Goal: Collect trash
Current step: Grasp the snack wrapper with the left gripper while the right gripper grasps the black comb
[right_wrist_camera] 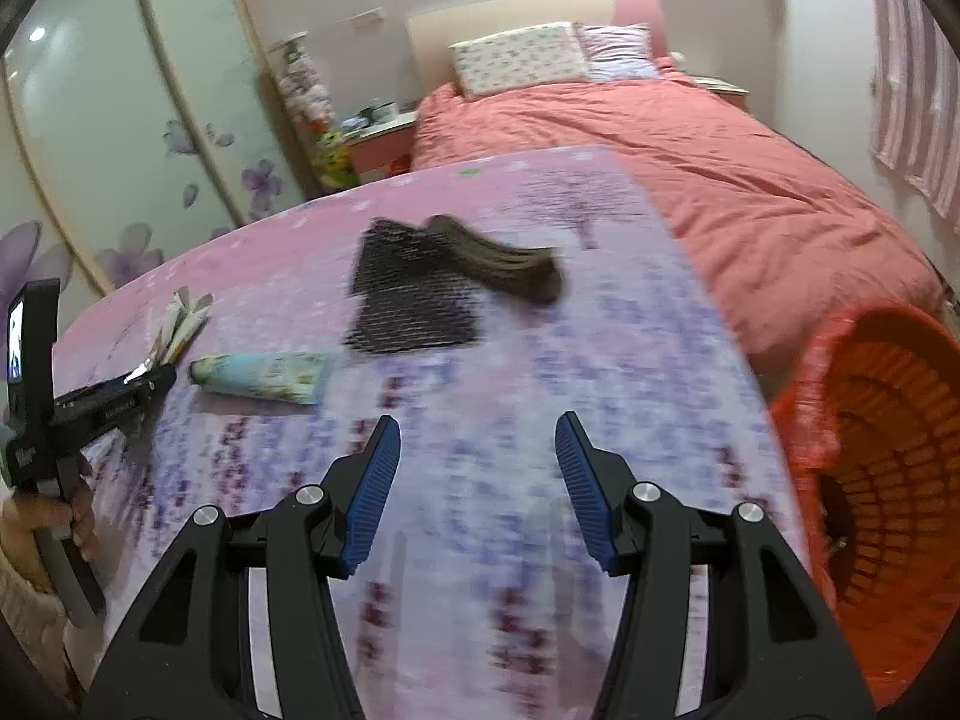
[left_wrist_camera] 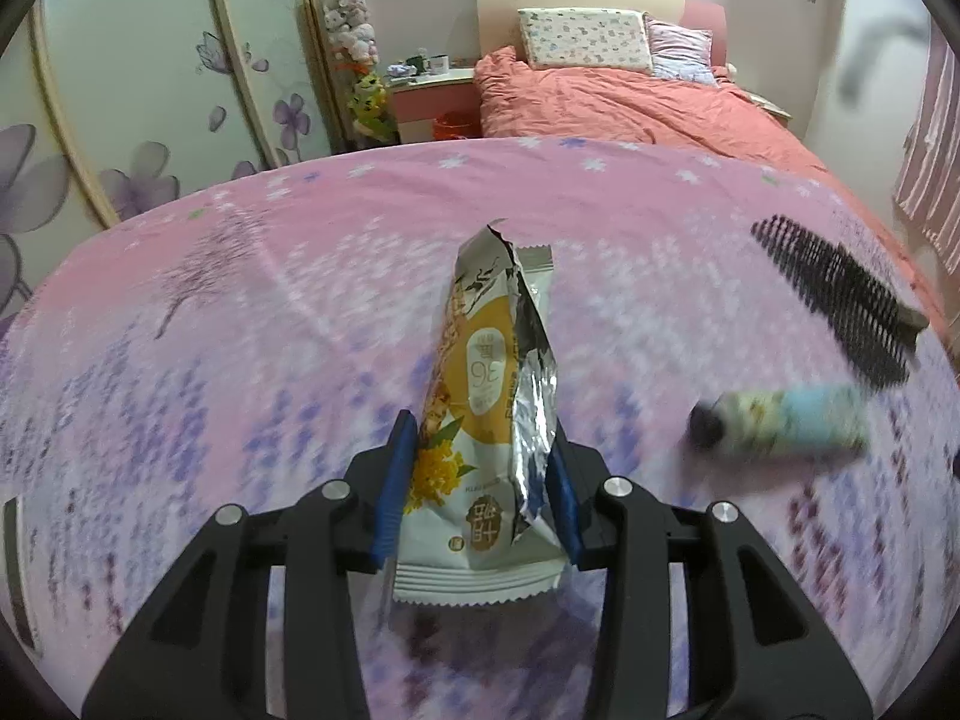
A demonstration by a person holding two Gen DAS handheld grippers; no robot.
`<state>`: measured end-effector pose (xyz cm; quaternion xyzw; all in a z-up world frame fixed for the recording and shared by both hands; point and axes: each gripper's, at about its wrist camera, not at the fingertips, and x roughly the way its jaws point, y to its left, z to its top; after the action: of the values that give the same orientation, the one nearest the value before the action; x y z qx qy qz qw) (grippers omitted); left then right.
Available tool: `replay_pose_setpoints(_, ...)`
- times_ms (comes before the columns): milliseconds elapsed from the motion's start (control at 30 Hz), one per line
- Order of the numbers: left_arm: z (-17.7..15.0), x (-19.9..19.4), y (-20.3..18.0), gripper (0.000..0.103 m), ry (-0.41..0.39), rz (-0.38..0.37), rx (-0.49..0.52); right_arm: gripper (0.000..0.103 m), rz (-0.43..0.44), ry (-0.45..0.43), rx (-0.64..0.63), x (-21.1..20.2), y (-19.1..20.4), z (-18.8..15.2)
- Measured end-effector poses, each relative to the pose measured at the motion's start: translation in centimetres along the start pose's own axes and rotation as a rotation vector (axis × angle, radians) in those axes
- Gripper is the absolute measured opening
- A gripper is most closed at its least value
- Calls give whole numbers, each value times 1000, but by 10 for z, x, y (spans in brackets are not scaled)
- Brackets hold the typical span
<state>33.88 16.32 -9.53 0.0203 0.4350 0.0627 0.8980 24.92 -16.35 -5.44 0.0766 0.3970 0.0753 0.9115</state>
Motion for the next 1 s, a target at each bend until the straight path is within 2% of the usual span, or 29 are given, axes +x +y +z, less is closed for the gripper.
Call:
replay_pose_setpoints(133,-6,-3,9,42,-2,-4,-13,50,-8,12,-10,17,18,4)
replay_pose_setpoints(267,-7,-2,11,43,2,-14,-26,49,29,25,2,25,24,7)
replay_pose_setpoints(400,-7,-3,14,44,4,-24,-36,49,0,13,-9,29,31,8)
replay_pose_setpoints(733,-7,-2,17,46,7,-28,-44,49,-158,-79,209,22,-40,47)
replay_pose_setpoints(867,-8,-3,19,47,7,-26,-43,49,-214,-54,227,42,-58,64)
replay_pose_setpoints(1000,-8,-3,19,47,7,-26,-43,49,-229,-8,228,68,-66,79)
